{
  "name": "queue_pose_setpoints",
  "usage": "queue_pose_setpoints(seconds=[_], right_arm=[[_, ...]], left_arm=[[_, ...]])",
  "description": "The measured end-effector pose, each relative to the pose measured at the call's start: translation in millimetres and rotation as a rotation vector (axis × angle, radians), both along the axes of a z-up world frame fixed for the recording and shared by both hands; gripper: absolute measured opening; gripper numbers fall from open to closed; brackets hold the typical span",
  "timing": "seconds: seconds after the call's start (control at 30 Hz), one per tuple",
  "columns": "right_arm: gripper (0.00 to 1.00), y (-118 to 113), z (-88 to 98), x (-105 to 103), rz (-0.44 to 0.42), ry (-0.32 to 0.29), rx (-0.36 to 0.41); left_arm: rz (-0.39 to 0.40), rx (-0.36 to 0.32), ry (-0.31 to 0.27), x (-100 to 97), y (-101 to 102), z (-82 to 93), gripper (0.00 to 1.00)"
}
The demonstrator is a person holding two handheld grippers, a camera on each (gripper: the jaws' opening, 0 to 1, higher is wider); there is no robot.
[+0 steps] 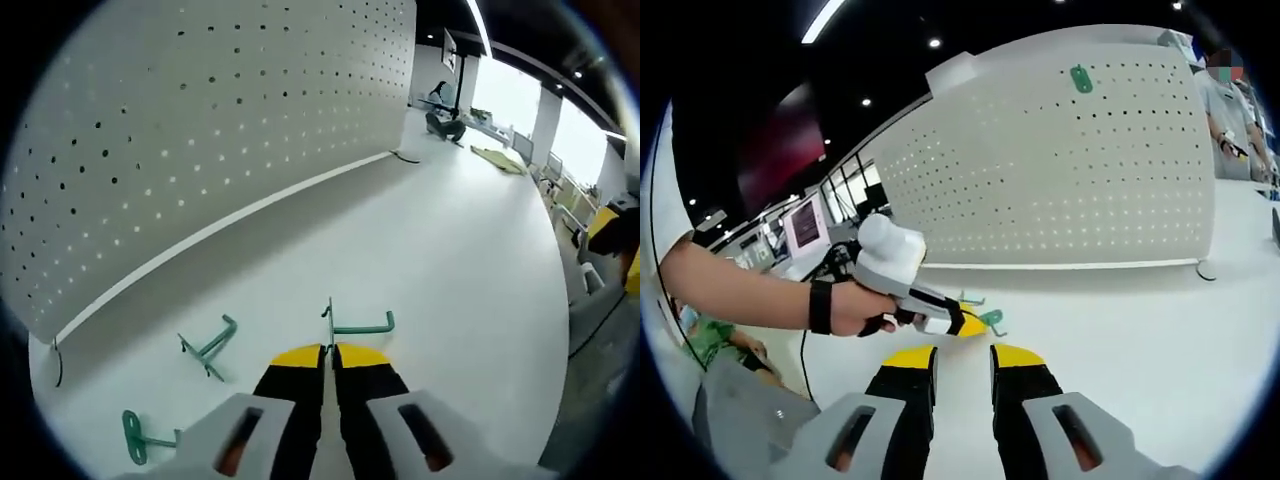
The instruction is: Insert the hook assembly into the mounting plate slot until the hook locks in place.
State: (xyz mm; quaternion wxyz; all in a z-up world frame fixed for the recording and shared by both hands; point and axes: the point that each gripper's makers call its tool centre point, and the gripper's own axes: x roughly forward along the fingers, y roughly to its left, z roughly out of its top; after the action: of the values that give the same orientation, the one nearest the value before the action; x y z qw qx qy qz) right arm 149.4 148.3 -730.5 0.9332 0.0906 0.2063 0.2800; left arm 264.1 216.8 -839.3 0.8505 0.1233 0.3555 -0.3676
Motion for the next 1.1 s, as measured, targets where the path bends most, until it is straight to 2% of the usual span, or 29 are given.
queue_pose_setpoints(seconds=[0.4,0.57,0.67,0.73,1.1], right_arm=[[0.20,2,5.8,4,0.017,-0.019,0.024],[0.20,2,2.7,7,0.037,-0.015,0.020],[0.20,1,7.7,11,0.033,-0.033,0.034],[0.20,1,9.9,14,0.032,-0.039,0.042],[0.20,0,19.0,22,0.036,-0.049,0.081]], left_arm=[[0.032,-0.063,-0.018,-20.2,-1,22.4,0.04],[0.065,-0.118,-0.024,-29.0,-6,38.1,0.04],[0.076,-0.186,-0.062,-34.1,-15,58.9,0.04],[0.078,-0.185,-0.069,-38.2,-16,64.1,0.04],[0.105,-0.281,-0.121,-58.9,-20,103.0,0.04]])
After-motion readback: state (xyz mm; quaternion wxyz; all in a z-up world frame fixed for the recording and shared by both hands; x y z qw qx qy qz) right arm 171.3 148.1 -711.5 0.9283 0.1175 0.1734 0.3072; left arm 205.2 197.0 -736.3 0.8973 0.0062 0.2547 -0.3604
